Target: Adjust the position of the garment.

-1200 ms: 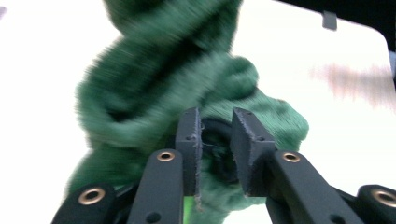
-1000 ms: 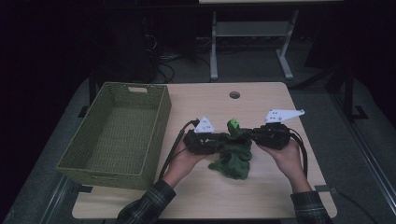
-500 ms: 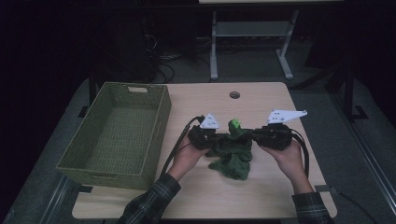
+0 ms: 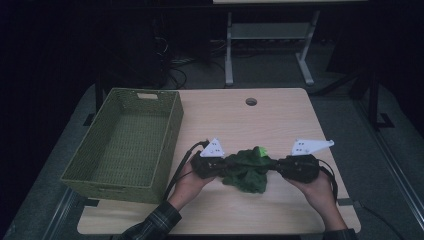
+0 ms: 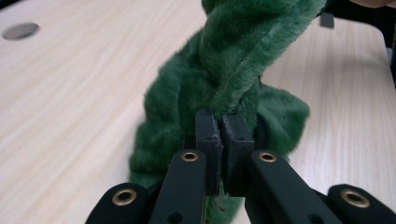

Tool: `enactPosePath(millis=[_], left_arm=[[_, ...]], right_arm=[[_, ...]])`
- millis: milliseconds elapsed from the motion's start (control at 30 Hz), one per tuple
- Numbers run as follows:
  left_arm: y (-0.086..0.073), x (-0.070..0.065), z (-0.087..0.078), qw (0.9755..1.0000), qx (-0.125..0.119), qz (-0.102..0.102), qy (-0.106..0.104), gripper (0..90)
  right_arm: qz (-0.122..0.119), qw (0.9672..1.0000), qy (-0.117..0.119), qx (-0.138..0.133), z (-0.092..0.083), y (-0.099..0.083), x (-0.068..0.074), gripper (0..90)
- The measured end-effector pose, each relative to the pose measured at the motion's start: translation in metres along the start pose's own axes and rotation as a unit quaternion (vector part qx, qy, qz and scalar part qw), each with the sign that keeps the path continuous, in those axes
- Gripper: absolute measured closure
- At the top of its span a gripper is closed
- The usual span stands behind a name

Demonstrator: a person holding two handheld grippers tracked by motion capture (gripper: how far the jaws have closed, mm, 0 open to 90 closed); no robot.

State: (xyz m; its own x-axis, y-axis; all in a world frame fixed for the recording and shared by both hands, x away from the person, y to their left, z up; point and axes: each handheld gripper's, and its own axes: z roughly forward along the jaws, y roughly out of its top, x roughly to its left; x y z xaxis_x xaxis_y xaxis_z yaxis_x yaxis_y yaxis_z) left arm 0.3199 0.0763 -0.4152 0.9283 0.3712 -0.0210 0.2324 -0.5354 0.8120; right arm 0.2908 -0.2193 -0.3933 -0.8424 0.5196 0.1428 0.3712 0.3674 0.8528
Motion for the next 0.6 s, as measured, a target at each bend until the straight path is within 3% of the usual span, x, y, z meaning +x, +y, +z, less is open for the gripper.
enactPosePath(millis=[233,600], left_arm=[[-0.015,-0.008,0.009,0.9992,0.035,0.005,-0.017,86.5],[-0.026,-0.008,0.021,0.998,0.055,-0.007,-0.031,87.0]], right_arm=[[0.003,0.9995,0.012,0.028,0.007,-0.024,0.012,86.8],[-0.004,0.9952,0.015,0.097,0.028,-0.051,0.024,82.6]])
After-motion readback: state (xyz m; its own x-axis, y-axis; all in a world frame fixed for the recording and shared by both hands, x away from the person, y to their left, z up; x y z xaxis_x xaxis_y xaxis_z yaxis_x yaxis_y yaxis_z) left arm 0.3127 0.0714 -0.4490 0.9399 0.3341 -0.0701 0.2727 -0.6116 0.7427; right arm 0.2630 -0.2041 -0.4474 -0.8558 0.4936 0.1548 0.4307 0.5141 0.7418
